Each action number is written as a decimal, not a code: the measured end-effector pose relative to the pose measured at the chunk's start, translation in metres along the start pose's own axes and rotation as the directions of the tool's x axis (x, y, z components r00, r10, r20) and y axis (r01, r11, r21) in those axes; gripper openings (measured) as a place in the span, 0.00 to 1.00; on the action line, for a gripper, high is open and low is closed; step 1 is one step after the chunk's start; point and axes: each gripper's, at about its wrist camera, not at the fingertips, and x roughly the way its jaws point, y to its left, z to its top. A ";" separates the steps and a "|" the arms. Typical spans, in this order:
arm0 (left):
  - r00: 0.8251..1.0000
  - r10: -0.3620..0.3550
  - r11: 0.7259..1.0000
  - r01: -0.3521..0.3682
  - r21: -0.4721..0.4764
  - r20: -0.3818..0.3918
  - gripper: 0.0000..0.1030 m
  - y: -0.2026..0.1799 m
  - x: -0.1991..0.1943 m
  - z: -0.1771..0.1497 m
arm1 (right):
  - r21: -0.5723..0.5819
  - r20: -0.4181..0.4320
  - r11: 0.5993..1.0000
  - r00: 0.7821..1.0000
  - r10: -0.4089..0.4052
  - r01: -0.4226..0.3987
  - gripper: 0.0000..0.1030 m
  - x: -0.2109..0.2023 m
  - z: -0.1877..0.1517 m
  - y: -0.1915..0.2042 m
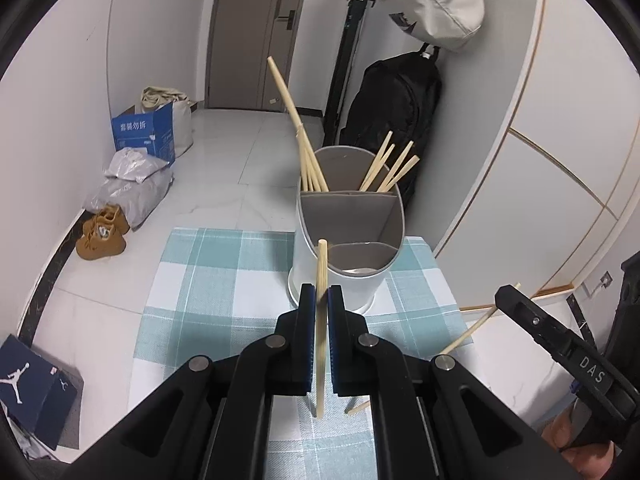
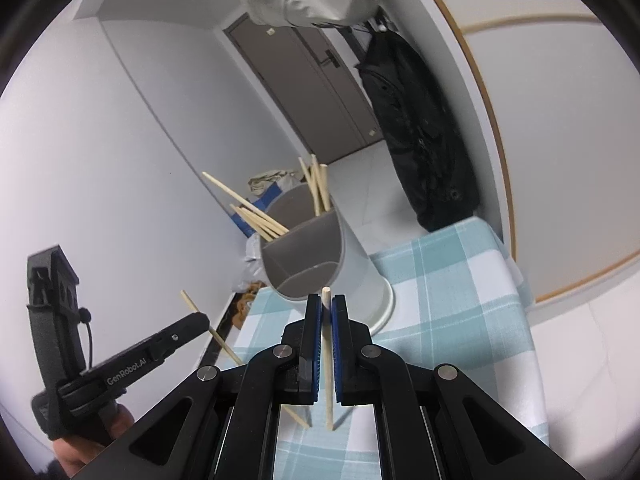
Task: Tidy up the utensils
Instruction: 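Carry both held chopsticks up over the white holder opening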
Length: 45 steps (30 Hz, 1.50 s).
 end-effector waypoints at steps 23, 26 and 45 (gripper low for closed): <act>0.997 -0.054 0.998 0.052 0.045 0.051 0.02 -0.017 -0.027 0.050 | -0.079 0.059 0.997 0.998 -0.001 0.005 0.04 -0.008 0.044 0.035; 0.996 -0.061 0.997 0.058 0.047 0.063 0.02 -0.020 -0.032 0.065 | -0.077 0.064 0.997 0.998 0.003 0.002 0.04 -0.009 0.060 0.036; 0.980 -0.057 0.998 0.054 0.025 0.193 0.02 -0.021 -0.032 0.153 | -0.168 0.169 0.986 0.985 0.018 0.011 0.04 0.015 0.172 0.074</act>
